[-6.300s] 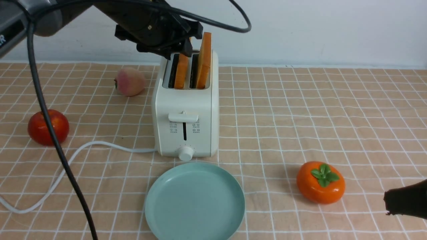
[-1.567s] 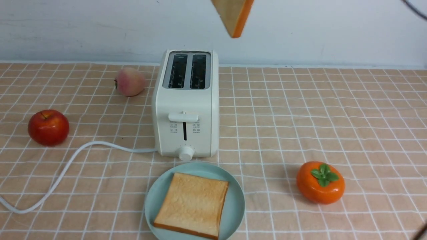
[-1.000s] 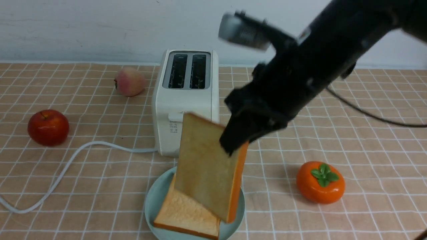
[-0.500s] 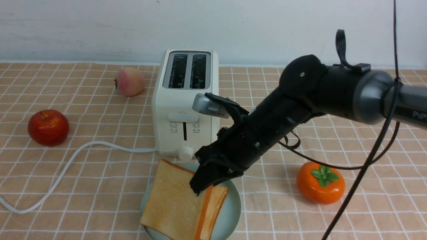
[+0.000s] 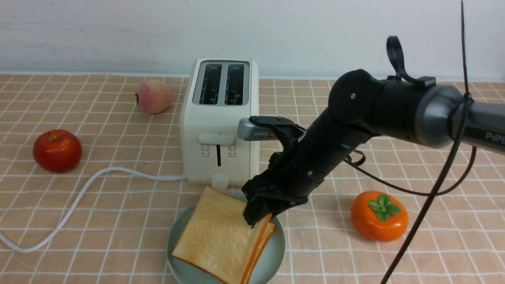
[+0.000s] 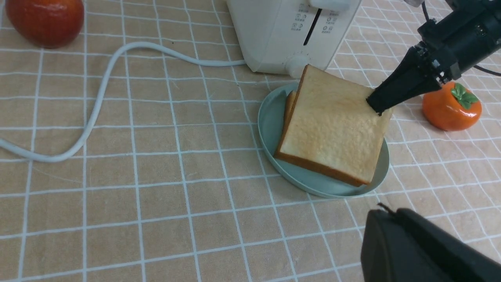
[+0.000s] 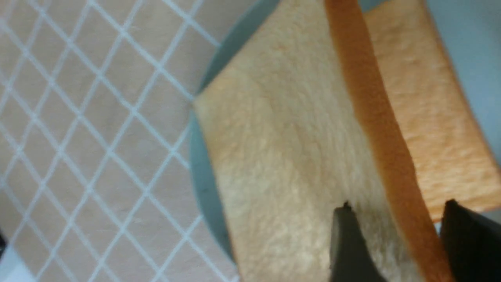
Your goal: Take toasted bread from bread machine on light coffee tablecloth place on plate.
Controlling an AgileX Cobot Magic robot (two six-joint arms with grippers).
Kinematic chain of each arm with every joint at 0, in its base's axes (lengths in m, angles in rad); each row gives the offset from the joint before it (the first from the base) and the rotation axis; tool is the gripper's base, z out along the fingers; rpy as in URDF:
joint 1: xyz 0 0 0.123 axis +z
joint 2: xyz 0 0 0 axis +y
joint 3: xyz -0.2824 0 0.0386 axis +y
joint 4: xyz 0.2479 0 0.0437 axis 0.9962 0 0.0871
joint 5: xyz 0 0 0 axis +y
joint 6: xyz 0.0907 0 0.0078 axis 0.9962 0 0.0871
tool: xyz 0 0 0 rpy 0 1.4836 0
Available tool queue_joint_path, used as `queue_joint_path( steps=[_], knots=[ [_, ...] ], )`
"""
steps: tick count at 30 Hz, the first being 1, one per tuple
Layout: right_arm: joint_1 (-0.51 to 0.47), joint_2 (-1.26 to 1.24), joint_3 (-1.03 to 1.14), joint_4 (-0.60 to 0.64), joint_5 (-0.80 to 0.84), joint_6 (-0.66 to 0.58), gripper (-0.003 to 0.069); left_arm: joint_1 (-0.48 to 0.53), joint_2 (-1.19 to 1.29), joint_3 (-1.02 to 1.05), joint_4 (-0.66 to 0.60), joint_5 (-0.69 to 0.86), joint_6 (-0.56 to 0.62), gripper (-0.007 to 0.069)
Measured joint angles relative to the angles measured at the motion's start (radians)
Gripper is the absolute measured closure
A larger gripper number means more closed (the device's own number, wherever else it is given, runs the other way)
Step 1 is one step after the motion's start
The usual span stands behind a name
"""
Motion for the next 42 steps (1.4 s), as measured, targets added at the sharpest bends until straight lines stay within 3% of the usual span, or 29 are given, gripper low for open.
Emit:
queue_joint_path(
  steps=[5, 8, 13, 14, 16, 18, 21, 23, 30, 31, 32, 35, 37, 39, 42],
  knots=[
    [0.0, -0.065, -0.034, -0.201, 0.03, 0.094, 0.0084, 0.0, 0.0, 0.0, 0.0, 0.0, 0.0, 0.0638],
    [0.0, -0.128, -0.097, -0.346, 0.126, 0.154, 0.0069, 0.0, 0.0, 0.0, 0.0, 0.001, 0.0, 0.0638],
    [0.0, -0.262, -0.174, -0.551, 0.236, 0.297, 0.0202, 0.0, 0.0, 0.0, 0.0, -0.007, 0.0, 0.0638],
    [0.0, -0.349, -0.187, -0.619, 0.256, 0.341, 0.0313, 0.0, 0.0, 0.0, 0.0, -0.022, 0.0, 0.0638],
    [-0.001, -0.452, -0.192, -0.678, 0.266, 0.39, 0.0452, 0.0, 0.0, 0.004, 0.001, -0.064, 0.0, 0.0638],
    [-0.001, -0.533, -0.193, -0.709, 0.267, 0.435, 0.0565, 0.0, 0.0, 0.016, 0.001, -0.115, 0.0, 0.0638],
    [-0.001, -0.694, -0.154, -0.721, 0.24, 0.484, 0.067, 0.0, 0.0, 0.045, 0.001, -0.195, 0.0, 0.0638],
    [-0.001, -0.753, -0.115, -0.724, 0.207, 0.497, 0.0676, 0.0, 0.0, 0.061, 0.001, -0.241, 0.0, 0.0638],
    [-0.001, -1.245, 0.335, -0.806, -0.128, 0.593, 0.0676, 0.0, 0.0, 0.176, -0.021, -0.407, 0.0, 0.0638],
    [-0.001, -1.397, 0.493, -0.862, -0.257, 0.663, 0.0675, 0.0, 0.0, 0.197, -0.039, -0.438, 0.0, 0.0638],
    [-0.001, -1.414, 0.511, -0.869, -0.257, 0.663, 0.0675, 0.0, 0.001, 0.202, -0.041, -0.441, 0.0, 0.0638],
    [-0.001, -1.714, 0.791, -1.012, -0.48, 0.845, 0.0669, 0.0, 0.001, 0.225, -0.085, -0.485, 0.0, 0.0638],
    [-0.001, -1.786, 0.862, -1.065, -0.517, 0.918, 0.0668, 0.0, 0.001, 0.229, -0.098, -0.503, 0.0, 0.0638],
    [-0.001, -1.937, 0.963, -1.191, -0.526, 1.077, 0.0667, 0.0, 0.001, 0.23, -0.112, -0.542, 0.0, 0.0638],
    [-0.001, -1.972, 1.005, -1.33, -0.521, 1.16, 0.0664, 0.0, 0.001, 0.23, -0.117, -0.591, 0.0, 0.0638]
  ],
)
